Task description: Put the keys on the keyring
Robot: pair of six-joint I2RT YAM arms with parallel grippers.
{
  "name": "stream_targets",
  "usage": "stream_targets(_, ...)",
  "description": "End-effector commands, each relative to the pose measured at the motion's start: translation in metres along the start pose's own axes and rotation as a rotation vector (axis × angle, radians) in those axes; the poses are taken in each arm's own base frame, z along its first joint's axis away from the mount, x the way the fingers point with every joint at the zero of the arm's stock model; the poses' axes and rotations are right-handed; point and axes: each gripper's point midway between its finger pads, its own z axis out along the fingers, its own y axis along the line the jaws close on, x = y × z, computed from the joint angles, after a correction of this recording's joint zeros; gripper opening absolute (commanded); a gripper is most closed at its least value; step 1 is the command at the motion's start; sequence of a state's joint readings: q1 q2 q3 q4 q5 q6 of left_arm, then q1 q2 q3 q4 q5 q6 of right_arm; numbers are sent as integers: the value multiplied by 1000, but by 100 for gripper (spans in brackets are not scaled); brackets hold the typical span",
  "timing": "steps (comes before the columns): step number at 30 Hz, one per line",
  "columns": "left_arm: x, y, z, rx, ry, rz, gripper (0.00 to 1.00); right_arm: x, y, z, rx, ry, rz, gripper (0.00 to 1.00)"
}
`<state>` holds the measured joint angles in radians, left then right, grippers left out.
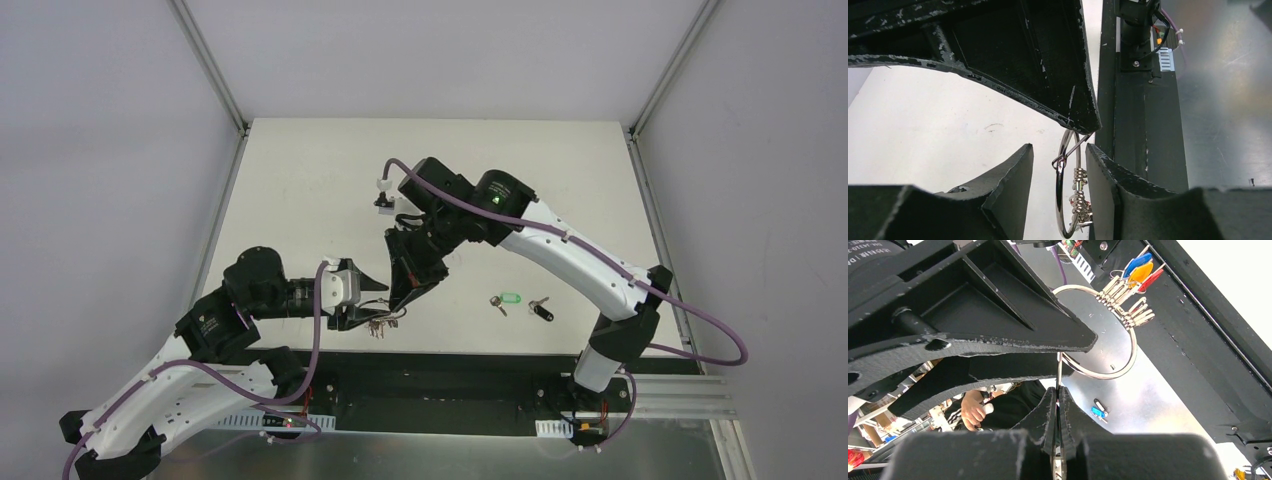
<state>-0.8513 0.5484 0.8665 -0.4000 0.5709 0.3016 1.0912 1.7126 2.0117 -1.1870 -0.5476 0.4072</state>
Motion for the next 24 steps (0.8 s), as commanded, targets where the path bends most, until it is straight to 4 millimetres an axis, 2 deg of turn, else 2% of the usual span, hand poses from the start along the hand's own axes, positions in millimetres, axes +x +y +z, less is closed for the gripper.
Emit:
stream_targets(1, -12, 0, 2, 13, -42, 31, 40, 4, 19, -13, -49, -9, -1, 0)
stream_targets(5, -11, -1, 3, 21, -41, 29, 33, 4, 19, -14, -48, -14, -3, 0)
stream_targets(10, -12, -2, 3, 30, -43, 31, 16, 4, 19, -13, -41, -17, -1, 0)
stream_targets(11, -11, -2, 4, 32, -42, 30, 12, 4, 18, -13, -39, -18, 0, 0)
stream_targets(12, -11, -2, 5, 33, -38, 27, 2, 4, 19, -13, -39, -17, 1, 0)
stream_targets(13, -10, -2, 5, 33, -36, 22, 0, 4, 19, -14, -40, -21, 1, 0)
stream_targets(20, -20, 3, 3, -4, -58, -18, 0, -1, 21, -20, -46, -92, -10, 0)
stream_targets(24, -27, 7, 3, -27, -68, -49, 0, -3, 23, -29, -63, -163, -42, 9)
